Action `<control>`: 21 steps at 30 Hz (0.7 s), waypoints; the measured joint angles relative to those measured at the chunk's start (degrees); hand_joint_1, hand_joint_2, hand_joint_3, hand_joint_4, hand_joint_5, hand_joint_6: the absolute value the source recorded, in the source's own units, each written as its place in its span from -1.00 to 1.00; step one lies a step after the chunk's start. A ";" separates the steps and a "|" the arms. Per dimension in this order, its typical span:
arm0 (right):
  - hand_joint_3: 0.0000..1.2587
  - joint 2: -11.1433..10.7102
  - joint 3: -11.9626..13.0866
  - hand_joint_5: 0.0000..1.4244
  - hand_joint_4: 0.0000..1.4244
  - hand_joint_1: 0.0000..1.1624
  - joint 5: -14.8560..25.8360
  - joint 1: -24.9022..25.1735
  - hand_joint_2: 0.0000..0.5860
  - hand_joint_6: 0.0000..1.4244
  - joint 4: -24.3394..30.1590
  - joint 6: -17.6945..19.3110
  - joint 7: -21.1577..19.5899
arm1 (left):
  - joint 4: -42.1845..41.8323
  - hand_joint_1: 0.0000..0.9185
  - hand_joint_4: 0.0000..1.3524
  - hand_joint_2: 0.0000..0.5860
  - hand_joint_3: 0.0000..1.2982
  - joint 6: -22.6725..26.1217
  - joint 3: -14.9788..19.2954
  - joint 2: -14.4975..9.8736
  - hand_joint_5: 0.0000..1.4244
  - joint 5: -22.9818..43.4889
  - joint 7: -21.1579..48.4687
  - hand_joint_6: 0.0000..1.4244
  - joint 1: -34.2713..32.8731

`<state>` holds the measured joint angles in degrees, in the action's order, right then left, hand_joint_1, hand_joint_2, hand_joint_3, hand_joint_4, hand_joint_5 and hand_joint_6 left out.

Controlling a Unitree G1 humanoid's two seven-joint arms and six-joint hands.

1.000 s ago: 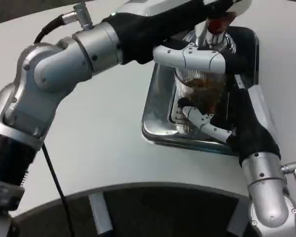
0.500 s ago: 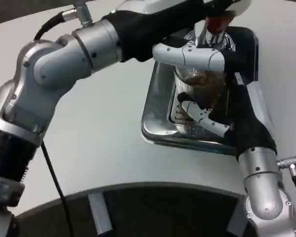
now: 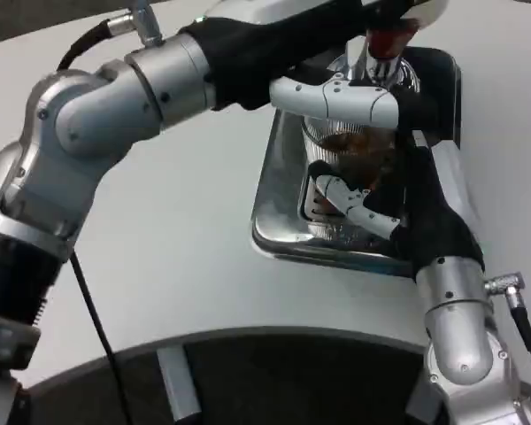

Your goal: Grasp the cup under the faucet to collect the drink, then remove the cup.

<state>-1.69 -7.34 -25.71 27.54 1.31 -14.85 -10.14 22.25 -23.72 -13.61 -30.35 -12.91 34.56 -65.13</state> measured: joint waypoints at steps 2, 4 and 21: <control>-1.00 0.19 -0.22 -1.00 -1.00 0.19 -0.13 0.55 -0.15 -0.98 -0.39 -0.57 -0.41 | -0.05 -1.00 -1.00 -0.81 -0.98 0.00 0.00 -0.09 -1.00 0.00 0.12 -0.87 0.00; -1.00 0.44 -0.41 -1.00 -1.00 0.19 -0.28 0.91 -0.15 -0.98 -0.72 -0.85 -0.78 | -0.08 -1.00 -1.00 -0.80 -0.98 0.00 0.00 -0.15 -1.00 0.00 0.17 -0.87 0.00; -0.83 1.34 -1.31 -0.91 -0.85 0.22 -2.04 1.72 -0.16 -0.89 -1.27 -2.25 -2.78 | -0.13 -1.00 -1.00 -0.79 -0.97 -0.17 -0.01 -0.52 -1.00 0.00 0.23 -0.87 0.00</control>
<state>-0.35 -8.65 -27.75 29.26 0.03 -17.10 -12.92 22.12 -23.88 -13.62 -30.88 -12.92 34.80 -65.13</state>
